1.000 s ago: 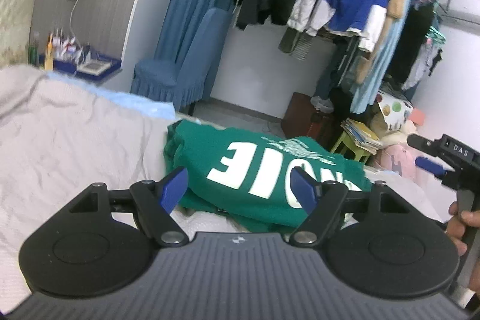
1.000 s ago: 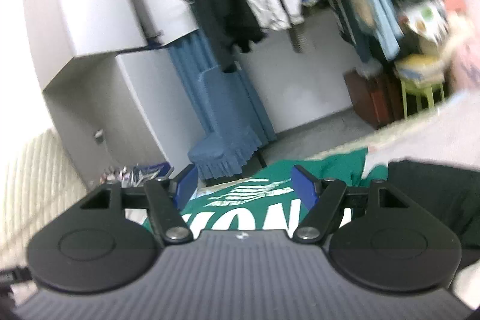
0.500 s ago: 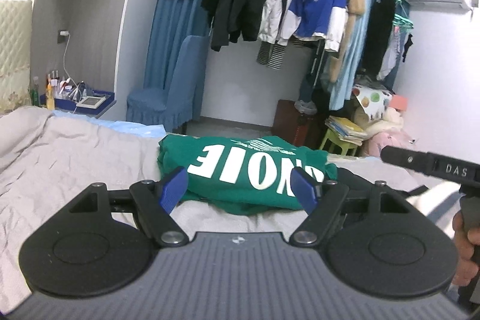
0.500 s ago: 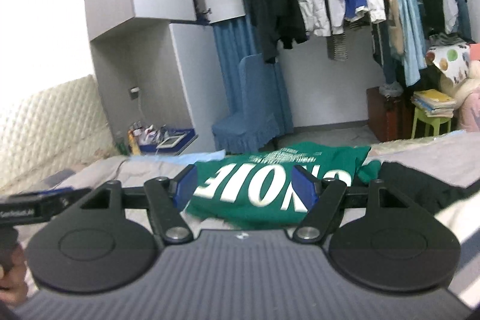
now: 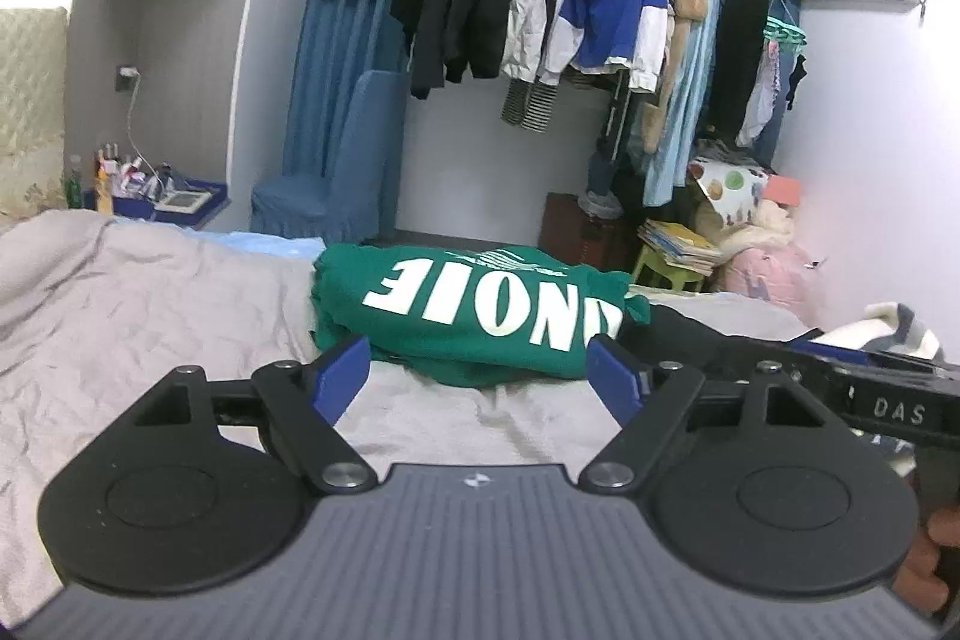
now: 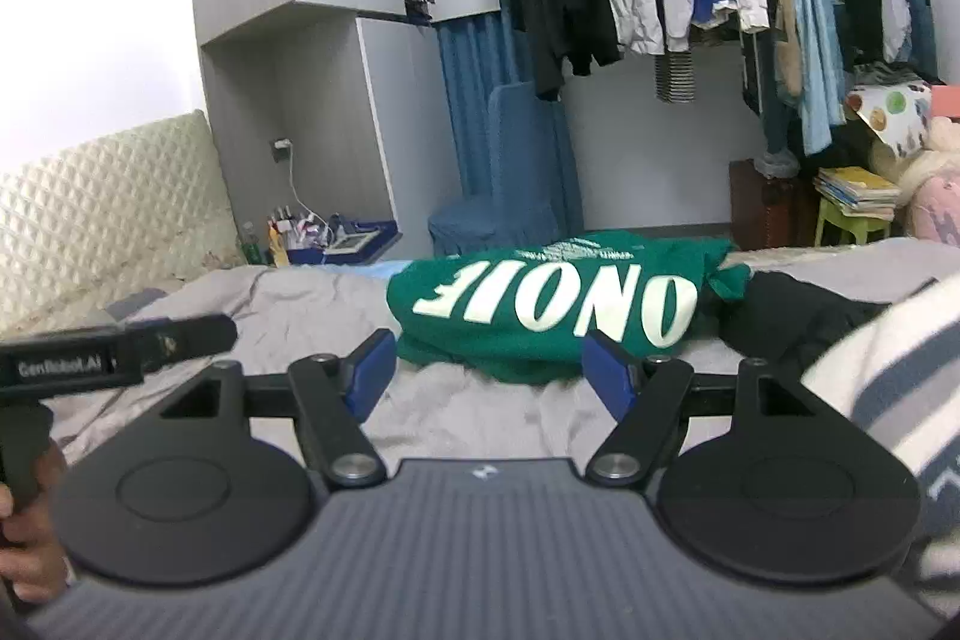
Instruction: Fold large clothes
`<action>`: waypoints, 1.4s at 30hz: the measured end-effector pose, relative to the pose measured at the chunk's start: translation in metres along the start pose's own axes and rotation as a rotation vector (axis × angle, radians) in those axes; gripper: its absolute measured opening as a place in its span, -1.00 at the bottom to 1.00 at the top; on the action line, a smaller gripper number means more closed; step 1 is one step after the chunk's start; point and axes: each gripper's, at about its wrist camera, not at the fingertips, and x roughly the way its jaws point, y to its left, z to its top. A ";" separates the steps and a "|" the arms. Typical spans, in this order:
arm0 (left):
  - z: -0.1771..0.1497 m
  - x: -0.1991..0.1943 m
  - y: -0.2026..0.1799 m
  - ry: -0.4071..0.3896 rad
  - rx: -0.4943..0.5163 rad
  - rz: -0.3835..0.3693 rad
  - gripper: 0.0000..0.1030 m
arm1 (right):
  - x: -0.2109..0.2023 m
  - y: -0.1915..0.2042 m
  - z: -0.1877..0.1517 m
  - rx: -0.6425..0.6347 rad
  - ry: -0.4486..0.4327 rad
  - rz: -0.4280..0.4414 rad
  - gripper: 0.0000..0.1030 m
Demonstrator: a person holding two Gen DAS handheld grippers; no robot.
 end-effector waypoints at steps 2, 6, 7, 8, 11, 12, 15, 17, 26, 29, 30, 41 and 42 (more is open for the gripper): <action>-0.003 -0.001 -0.001 0.000 0.013 0.008 0.65 | -0.002 0.002 -0.006 0.006 0.005 -0.006 0.40; -0.007 0.002 0.003 0.015 0.008 0.002 0.67 | -0.003 0.006 -0.014 0.006 0.018 -0.025 0.40; -0.007 0.002 0.004 0.018 0.014 0.000 0.68 | -0.003 0.006 -0.015 0.006 0.019 -0.028 0.40; -0.007 0.002 0.004 0.019 0.020 0.000 0.71 | -0.002 0.006 -0.016 0.010 0.019 -0.028 0.43; -0.007 0.002 0.003 0.009 0.042 0.011 0.82 | -0.001 0.009 -0.018 0.004 0.023 -0.039 0.43; -0.006 0.002 0.002 0.009 0.045 0.012 0.84 | -0.001 0.011 -0.019 -0.009 0.024 -0.044 0.43; -0.006 0.002 0.003 0.012 0.044 0.008 0.90 | 0.001 0.014 -0.020 -0.019 0.023 -0.054 0.43; -0.006 0.003 0.005 0.017 0.045 0.011 0.94 | 0.002 0.014 -0.020 -0.020 0.031 -0.059 0.51; -0.006 0.008 0.012 0.032 0.020 0.013 1.00 | 0.000 0.010 -0.017 -0.012 0.023 -0.081 1.00; -0.006 0.008 0.012 0.032 0.021 0.017 1.00 | 0.001 0.013 -0.018 -0.037 0.032 -0.094 1.00; -0.006 0.007 0.011 0.031 0.024 0.019 1.00 | 0.001 0.015 -0.018 -0.045 0.034 -0.098 1.00; -0.007 0.005 0.016 0.041 0.012 0.036 1.00 | 0.003 0.022 -0.020 -0.039 0.059 -0.065 1.00; -0.007 0.004 0.016 0.039 0.012 0.039 1.00 | 0.003 0.022 -0.020 -0.037 0.063 -0.068 1.00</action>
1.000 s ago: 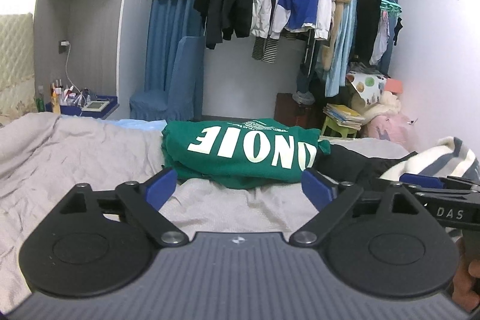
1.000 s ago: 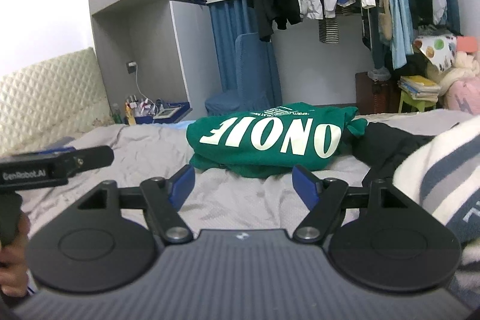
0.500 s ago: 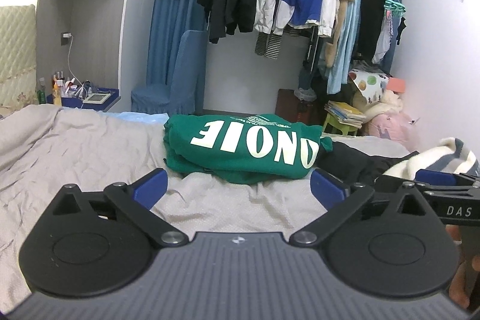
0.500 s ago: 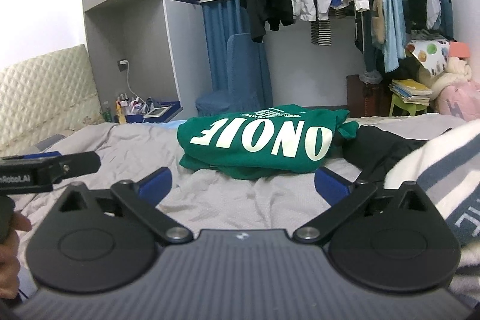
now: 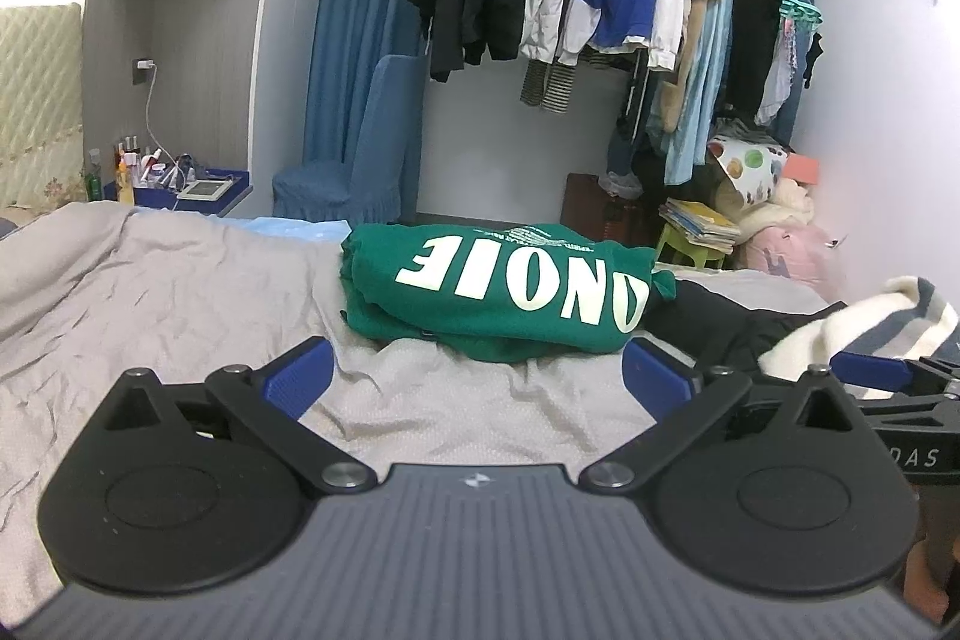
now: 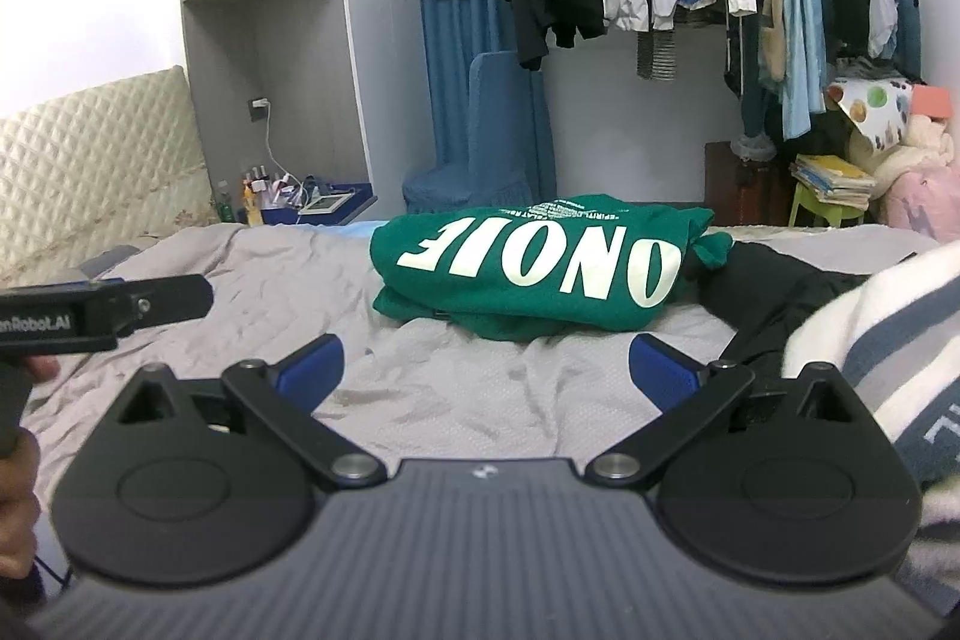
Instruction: Fold large clothes
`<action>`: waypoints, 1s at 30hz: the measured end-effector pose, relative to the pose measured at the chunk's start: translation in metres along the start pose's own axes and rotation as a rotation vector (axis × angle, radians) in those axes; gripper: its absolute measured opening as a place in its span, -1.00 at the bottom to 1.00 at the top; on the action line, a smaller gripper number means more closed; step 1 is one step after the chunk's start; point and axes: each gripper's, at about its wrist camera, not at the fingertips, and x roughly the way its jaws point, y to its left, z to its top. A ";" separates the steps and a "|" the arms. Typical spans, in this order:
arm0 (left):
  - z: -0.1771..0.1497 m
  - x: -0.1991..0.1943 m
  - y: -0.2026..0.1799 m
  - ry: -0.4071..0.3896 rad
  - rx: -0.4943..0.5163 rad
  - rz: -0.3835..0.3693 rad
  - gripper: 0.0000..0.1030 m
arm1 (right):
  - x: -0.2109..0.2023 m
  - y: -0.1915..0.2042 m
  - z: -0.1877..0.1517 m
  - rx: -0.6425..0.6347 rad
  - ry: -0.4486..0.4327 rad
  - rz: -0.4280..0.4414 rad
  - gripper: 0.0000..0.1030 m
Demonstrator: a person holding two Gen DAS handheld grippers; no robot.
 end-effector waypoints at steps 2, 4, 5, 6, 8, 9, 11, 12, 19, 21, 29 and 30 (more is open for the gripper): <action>-0.001 -0.001 0.002 -0.002 -0.002 0.002 1.00 | 0.001 0.002 0.000 -0.007 0.005 -0.011 1.00; -0.002 -0.003 0.001 -0.006 -0.002 0.000 1.00 | 0.001 0.003 0.000 -0.015 0.006 -0.022 1.00; -0.002 -0.003 0.002 -0.007 -0.002 0.001 1.00 | 0.001 0.004 -0.001 -0.013 0.009 -0.023 1.00; -0.003 -0.004 0.002 -0.007 -0.001 0.002 1.00 | 0.001 0.004 -0.001 -0.008 0.012 -0.022 1.00; -0.003 -0.004 0.002 -0.008 0.000 0.000 1.00 | 0.001 0.005 -0.001 -0.002 0.017 -0.016 1.00; -0.004 -0.004 0.002 -0.007 0.000 0.000 1.00 | 0.001 0.005 -0.001 -0.001 0.016 -0.016 1.00; -0.004 -0.004 0.001 -0.008 -0.001 0.001 1.00 | 0.001 0.005 0.000 -0.002 0.016 -0.019 1.00; -0.004 -0.004 0.001 -0.007 -0.002 0.001 1.00 | 0.001 0.005 0.000 -0.001 0.016 -0.021 1.00; -0.005 -0.006 0.001 -0.011 0.004 0.000 1.00 | -0.001 0.005 -0.001 0.004 0.018 -0.027 1.00; -0.004 -0.007 0.002 -0.012 0.004 -0.002 1.00 | -0.001 0.006 -0.002 0.002 0.018 -0.027 1.00; -0.004 -0.008 0.001 -0.013 0.002 -0.001 1.00 | -0.003 0.005 -0.001 0.001 0.011 -0.033 1.00; -0.004 -0.009 0.001 -0.015 0.004 0.001 1.00 | -0.003 0.004 -0.001 0.002 0.011 -0.033 1.00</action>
